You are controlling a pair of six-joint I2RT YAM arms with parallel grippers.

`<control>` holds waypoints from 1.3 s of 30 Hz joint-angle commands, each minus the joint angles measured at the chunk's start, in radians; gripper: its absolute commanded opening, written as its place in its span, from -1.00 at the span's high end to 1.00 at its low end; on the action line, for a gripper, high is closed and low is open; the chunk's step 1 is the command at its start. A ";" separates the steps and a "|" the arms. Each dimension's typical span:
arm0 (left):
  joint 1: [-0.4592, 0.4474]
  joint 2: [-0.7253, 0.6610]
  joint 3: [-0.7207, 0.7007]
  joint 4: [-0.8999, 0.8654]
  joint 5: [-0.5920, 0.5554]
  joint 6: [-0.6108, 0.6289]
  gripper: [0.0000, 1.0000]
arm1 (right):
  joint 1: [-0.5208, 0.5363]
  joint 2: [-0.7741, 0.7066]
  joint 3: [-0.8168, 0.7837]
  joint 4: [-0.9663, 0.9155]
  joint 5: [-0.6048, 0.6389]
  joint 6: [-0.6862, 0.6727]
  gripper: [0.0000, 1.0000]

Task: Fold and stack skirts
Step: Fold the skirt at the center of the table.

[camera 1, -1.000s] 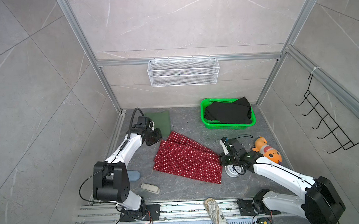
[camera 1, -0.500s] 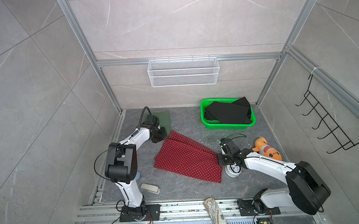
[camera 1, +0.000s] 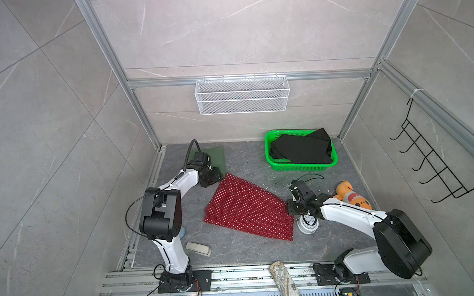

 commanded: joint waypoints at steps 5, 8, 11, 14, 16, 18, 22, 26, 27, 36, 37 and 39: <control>-0.058 -0.255 -0.076 0.037 -0.093 0.156 -0.99 | -0.003 -0.101 0.091 -0.070 0.088 -0.024 -0.99; -0.127 -0.357 -0.148 0.087 -0.183 0.269 -0.99 | -0.003 -0.135 0.109 -0.089 0.147 0.021 -0.99; -0.210 -0.469 -0.257 0.194 -0.236 0.405 -1.00 | -0.004 -0.158 0.128 -0.138 0.205 0.079 -0.99; -0.281 -0.580 -0.382 0.317 -0.228 0.508 -1.00 | -0.008 -0.164 0.154 -0.178 0.184 0.067 -0.99; -0.326 -0.644 -0.457 0.385 -0.203 0.566 -0.98 | -0.009 -0.169 0.165 -0.197 0.166 0.068 -0.99; -0.383 -0.697 -0.518 0.432 -0.195 0.630 -0.95 | -0.010 -0.173 0.175 -0.215 0.152 0.081 -0.92; -0.511 -0.757 -0.587 0.454 -0.210 0.727 -0.89 | -0.014 -0.159 0.206 -0.261 0.101 0.089 -0.76; -0.648 -0.754 -0.615 0.457 -0.248 0.807 -0.84 | -0.026 -0.134 0.226 -0.297 0.067 0.088 -0.65; -0.689 -0.746 -0.619 0.461 -0.263 0.828 -0.84 | -0.035 -0.131 0.233 -0.304 0.057 0.088 -0.64; -0.950 -0.534 -0.578 0.461 -0.344 1.037 -0.84 | -0.113 -0.136 0.246 -0.306 -0.024 0.080 -0.69; -0.970 -0.504 -0.569 0.463 -0.348 1.061 -0.84 | -0.122 -0.137 0.246 -0.306 -0.031 0.080 -0.69; -0.995 -0.450 -0.545 0.467 -0.353 1.090 -0.83 | -0.145 -0.141 0.248 -0.312 -0.057 0.083 -0.70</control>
